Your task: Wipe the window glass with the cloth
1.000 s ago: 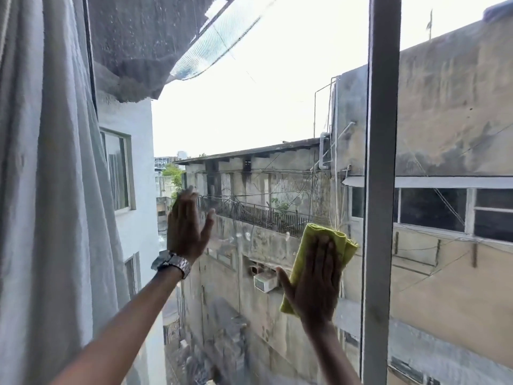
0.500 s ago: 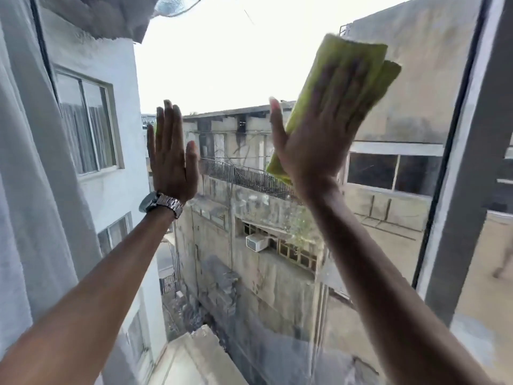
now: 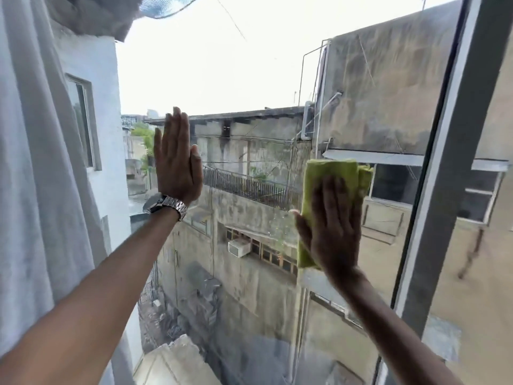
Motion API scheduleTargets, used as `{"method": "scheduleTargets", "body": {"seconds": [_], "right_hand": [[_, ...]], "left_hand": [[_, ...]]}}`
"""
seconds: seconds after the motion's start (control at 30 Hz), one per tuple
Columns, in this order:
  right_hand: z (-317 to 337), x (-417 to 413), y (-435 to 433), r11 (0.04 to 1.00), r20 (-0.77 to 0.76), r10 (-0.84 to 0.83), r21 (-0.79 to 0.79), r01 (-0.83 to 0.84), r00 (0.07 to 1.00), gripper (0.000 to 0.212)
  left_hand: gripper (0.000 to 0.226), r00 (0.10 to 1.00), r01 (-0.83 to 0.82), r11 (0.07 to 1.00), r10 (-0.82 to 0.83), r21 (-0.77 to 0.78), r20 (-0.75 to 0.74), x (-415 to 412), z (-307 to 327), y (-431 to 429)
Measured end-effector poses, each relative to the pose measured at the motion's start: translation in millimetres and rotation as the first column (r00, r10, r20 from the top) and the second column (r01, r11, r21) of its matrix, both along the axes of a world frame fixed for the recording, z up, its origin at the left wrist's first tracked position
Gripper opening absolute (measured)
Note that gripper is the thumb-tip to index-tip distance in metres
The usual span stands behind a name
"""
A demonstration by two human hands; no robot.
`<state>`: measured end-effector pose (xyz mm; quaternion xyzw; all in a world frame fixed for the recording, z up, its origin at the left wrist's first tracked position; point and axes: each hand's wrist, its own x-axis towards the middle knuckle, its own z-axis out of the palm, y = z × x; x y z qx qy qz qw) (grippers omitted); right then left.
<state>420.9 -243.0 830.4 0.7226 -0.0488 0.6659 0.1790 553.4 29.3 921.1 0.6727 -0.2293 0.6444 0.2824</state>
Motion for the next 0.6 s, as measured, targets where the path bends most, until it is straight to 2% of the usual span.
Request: {"method": "scheduleTargets", "body": {"seconds": [0.07, 0.17, 0.27, 0.33, 0.4, 0.5, 0.6], "right_hand": [[68, 3, -11, 0.994, 0.115, -0.008, 0.108, -0.004, 0.993, 0.068], [159, 19, 13, 0.967, 0.219, 0.052, 0.231, -0.104, 0.974, 0.083], [188, 42, 59, 0.947, 0.264, 0.078, 0.281, -0.154, 0.961, 0.088], [173, 55, 91, 0.949, 0.235, 0.122, 0.256, -0.183, 0.964, 0.088], [136, 67, 116, 0.969, 0.122, 0.188, 0.140, -0.204, 0.975, 0.083], [62, 66, 117, 0.986, -0.039, 0.165, 0.004, -0.165, 0.985, 0.069], [11, 40, 73, 0.994, -0.060, 0.104, 0.048, -0.101, 0.993, 0.062]], "left_hand": [[0.058, 1.000, -0.018, 1.000, 0.018, 0.019, 0.005, 2, -1, 0], [0.060, 0.997, -0.071, 0.997, 0.071, -0.004, -0.029, 6, -9, -3], [0.063, 0.995, -0.088, 0.996, 0.089, 0.020, -0.036, 10, -18, -7], [0.063, 0.996, -0.080, 0.995, 0.082, 0.057, -0.021, 15, -21, -2], [0.062, 0.998, -0.065, 0.995, 0.065, 0.074, 0.011, 18, -23, 1], [0.059, 0.998, -0.047, 0.997, 0.045, 0.054, 0.033, 17, -24, 2], [0.060, 0.996, -0.087, 0.994, 0.088, 0.073, -0.013, 11, -20, 1]]}}
